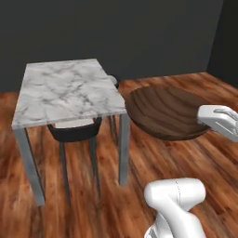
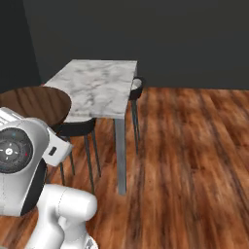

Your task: Pick up the bowls from the cabinet and place each bowl in front of a stool on the dining counter.

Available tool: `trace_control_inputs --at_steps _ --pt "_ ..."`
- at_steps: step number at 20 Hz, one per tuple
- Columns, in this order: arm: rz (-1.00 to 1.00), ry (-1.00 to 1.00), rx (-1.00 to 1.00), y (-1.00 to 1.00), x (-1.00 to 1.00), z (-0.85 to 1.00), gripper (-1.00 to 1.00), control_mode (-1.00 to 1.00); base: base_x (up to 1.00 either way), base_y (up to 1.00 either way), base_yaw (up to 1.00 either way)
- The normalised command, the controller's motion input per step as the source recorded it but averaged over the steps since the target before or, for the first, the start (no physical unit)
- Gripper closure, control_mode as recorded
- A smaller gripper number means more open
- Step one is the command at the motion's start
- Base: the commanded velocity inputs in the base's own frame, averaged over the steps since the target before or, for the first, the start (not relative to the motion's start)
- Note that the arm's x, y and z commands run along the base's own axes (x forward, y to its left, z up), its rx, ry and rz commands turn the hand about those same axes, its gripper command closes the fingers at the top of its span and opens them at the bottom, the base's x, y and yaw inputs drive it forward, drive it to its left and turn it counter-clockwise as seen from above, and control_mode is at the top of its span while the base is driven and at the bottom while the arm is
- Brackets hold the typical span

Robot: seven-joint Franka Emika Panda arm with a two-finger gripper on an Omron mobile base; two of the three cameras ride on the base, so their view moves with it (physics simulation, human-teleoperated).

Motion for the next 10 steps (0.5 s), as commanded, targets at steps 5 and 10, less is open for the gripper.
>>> trace_control_inputs --at_steps 5,10 --pt "0.00 0.00 0.00 0.00 0.00 0.00 1.00 1.00 1.00 0.73 -0.32" --pt "0.00 0.00 0.00 0.00 0.00 0.00 1.00 1.00 1.00 0.32 -0.13"
